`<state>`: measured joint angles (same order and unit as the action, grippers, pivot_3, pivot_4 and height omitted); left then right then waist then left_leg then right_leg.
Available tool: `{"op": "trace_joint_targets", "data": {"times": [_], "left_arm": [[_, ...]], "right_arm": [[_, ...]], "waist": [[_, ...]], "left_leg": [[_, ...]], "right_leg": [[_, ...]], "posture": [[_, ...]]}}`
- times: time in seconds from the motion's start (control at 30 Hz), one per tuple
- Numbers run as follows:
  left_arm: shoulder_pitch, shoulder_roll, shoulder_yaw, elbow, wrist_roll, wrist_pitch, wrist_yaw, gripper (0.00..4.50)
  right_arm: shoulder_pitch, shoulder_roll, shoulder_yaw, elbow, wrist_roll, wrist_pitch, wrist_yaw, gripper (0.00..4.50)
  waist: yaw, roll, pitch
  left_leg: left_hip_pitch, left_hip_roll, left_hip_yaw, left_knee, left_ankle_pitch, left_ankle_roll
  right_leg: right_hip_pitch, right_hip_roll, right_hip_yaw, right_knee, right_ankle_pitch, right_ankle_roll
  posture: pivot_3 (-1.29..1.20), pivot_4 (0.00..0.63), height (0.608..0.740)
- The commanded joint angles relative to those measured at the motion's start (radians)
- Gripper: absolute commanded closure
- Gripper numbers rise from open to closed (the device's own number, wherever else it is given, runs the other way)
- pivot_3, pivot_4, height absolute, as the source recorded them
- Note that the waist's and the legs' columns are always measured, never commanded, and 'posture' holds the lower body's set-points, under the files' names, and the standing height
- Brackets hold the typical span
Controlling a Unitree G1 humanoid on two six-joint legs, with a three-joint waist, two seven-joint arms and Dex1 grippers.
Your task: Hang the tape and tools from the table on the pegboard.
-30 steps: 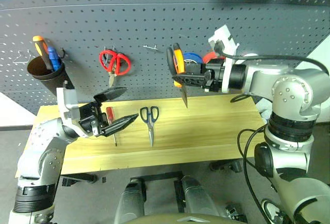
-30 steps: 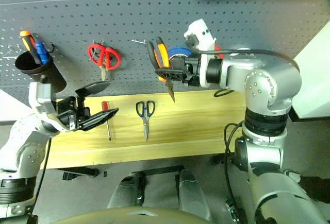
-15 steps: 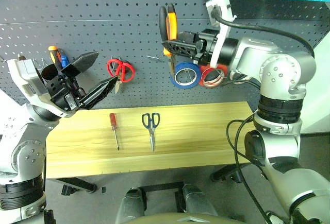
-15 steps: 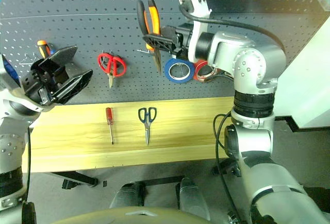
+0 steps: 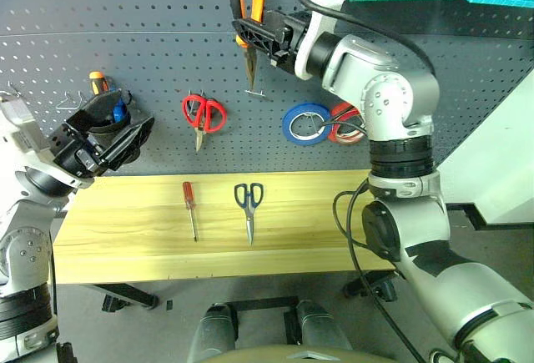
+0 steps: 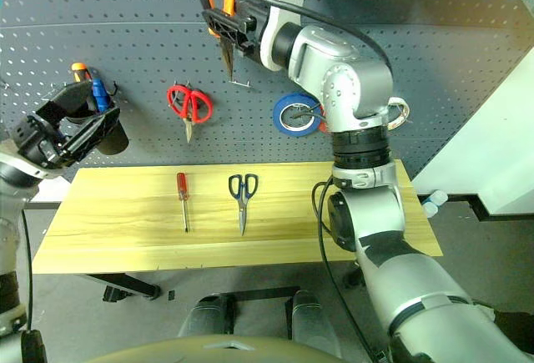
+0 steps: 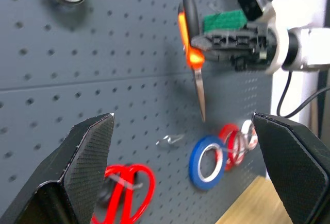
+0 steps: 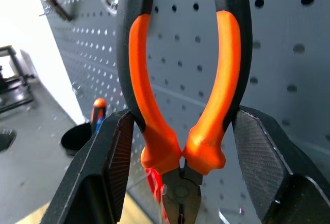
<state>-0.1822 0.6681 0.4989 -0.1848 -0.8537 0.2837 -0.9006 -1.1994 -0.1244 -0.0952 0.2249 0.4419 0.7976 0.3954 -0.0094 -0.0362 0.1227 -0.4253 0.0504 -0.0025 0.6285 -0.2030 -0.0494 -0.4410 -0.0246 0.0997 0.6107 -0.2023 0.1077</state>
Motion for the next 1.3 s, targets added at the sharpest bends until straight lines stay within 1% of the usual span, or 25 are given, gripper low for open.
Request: {"op": "trace_joint_targets", "data": {"times": [0.03,0.17,0.27,0.5,0.8,1.03,1.2,1.27,1.3], "left_arm": [[-0.005,0.013,0.029,0.008,0.016,-0.033,-0.016,0.00],[0.000,0.010,0.030,0.027,0.034,-0.051,-0.024,0.00],[0.012,0.009,0.031,0.037,0.041,-0.058,-0.032,0.00],[0.015,0.009,0.033,0.074,0.061,-0.081,-0.044,0.00],[0.016,0.023,0.028,0.102,0.088,-0.096,-0.072,0.00],[0.012,0.021,0.017,0.113,0.107,-0.097,-0.082,0.00],[0.006,0.019,0.011,0.121,0.117,-0.094,-0.090,0.00],[0.001,0.019,0.009,0.128,0.120,-0.095,-0.093,0.00],[-0.001,0.018,0.008,0.131,0.121,-0.095,-0.095,0.00]], "right_arm": [[-0.065,0.021,-0.009,0.039,-0.055,-0.142,-0.062,1.89],[-0.085,0.045,-0.008,0.118,-0.107,-0.246,-0.122,1.89],[-0.074,0.064,0.011,0.172,-0.151,-0.319,-0.153,1.89],[-0.013,0.112,0.062,0.206,-0.215,-0.383,-0.181,1.89],[0.062,0.131,0.126,0.187,-0.279,-0.355,-0.195,1.89],[0.110,0.136,0.133,0.188,-0.310,-0.331,-0.223,1.89],[0.128,0.140,0.138,0.164,-0.305,-0.259,-0.220,1.89],[0.130,0.144,0.131,0.147,-0.294,-0.232,-0.219,1.15],[0.130,0.145,0.129,0.136,-0.290,-0.221,-0.217,0.93]], "waist": [[0.000,0.000,0.000],[-0.002,0.000,0.000],[-0.002,0.000,0.000],[-0.003,0.000,0.000],[-0.002,0.000,0.000],[-0.003,0.000,0.000],[-0.004,0.000,0.000],[-0.003,0.000,0.000],[-0.003,0.000,0.000]], "left_leg": [[0.000,0.000,0.000,0.000,0.000,0.000],[0.000,0.000,0.000,-0.001,0.000,0.000],[0.000,0.000,0.000,-0.002,0.000,0.000],[0.000,0.000,0.000,-0.002,0.000,0.000],[0.000,0.000,0.000,-0.002,0.000,0.000],[0.000,0.000,0.000,-0.002,0.000,0.000],[0.000,0.000,0.000,-0.002,0.000,0.000],[0.000,0.000,0.000,-0.002,0.000,0.000],[0.000,0.000,0.000,-0.002,0.000,0.000]], "right_leg": [[0.000,0.000,0.000,0.000,0.000,0.000],[0.000,0.000,0.000,0.000,0.000,0.000],[-0.001,0.000,0.000,0.000,0.000,0.000],[-0.001,0.000,0.000,0.001,0.000,0.000],[-0.001,0.000,0.000,0.001,0.000,0.000],[-0.001,0.000,0.000,0.001,0.000,-0.001],[-0.001,0.000,0.000,0.001,0.000,-0.001],[-0.001,0.000,0.000,0.001,0.000,-0.001],[-0.001,0.000,0.000,0.001,0.000,-0.001]], "posture": [[0.21,0.022,0.740],[0.21,0.024,0.740],[0.21,0.024,0.740],[0.21,0.029,0.740],[0.20,0.030,0.740],[0.19,0.039,0.740],[0.18,0.044,0.740],[0.18,0.046,0.740],[0.18,0.047,0.740]]}}
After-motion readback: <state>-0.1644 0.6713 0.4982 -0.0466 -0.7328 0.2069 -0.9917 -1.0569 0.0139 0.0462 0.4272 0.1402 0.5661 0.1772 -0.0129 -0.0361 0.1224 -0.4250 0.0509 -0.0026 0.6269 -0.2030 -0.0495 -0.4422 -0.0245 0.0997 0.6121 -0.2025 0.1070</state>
